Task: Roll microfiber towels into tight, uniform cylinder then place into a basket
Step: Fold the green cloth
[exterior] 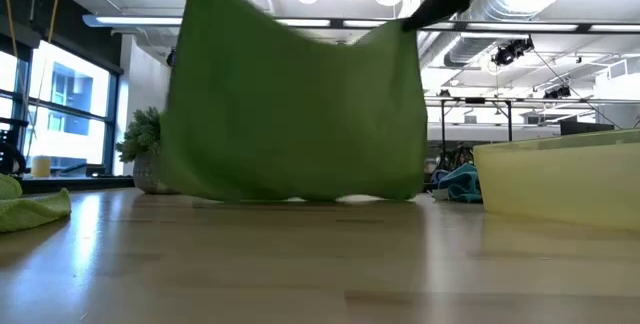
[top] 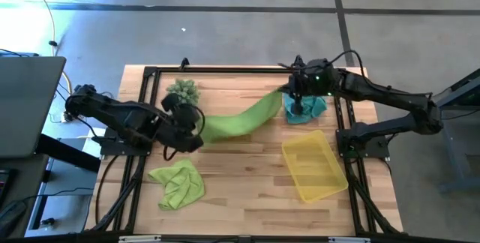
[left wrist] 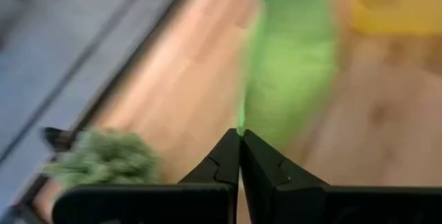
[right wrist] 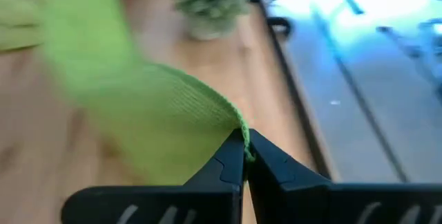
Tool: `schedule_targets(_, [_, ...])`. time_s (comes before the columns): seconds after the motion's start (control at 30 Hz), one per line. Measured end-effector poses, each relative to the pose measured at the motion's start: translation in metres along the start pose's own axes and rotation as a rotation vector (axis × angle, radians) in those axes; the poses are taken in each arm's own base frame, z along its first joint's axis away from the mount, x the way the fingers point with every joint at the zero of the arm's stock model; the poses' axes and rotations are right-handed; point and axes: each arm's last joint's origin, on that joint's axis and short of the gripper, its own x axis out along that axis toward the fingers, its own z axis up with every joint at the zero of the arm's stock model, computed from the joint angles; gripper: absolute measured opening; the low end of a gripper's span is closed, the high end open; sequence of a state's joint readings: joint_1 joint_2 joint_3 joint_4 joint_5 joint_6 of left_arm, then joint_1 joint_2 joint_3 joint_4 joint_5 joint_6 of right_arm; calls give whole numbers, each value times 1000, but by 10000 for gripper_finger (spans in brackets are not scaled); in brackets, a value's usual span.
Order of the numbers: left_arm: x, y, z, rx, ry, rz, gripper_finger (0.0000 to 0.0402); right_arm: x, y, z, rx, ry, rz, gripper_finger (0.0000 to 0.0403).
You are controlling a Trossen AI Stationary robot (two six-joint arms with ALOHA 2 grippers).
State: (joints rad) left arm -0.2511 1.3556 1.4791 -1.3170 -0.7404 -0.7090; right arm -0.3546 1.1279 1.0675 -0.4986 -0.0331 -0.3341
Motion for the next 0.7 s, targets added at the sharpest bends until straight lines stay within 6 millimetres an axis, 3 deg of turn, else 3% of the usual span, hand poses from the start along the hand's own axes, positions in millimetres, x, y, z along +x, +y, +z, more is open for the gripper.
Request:
schedule_targets(0.33, [16,26,7,-56,-18,244,0,46,-18,-1,-138,36,-171,0])
schedule_targets(0.57, [4,39,7,-91,-106,290,0,36,-27,12,-240,-78,-273,0])
schedule_targets(0.7, [-3,31,1,-163,-101,198,0,32,-19,5,-222,-17,-184,0])
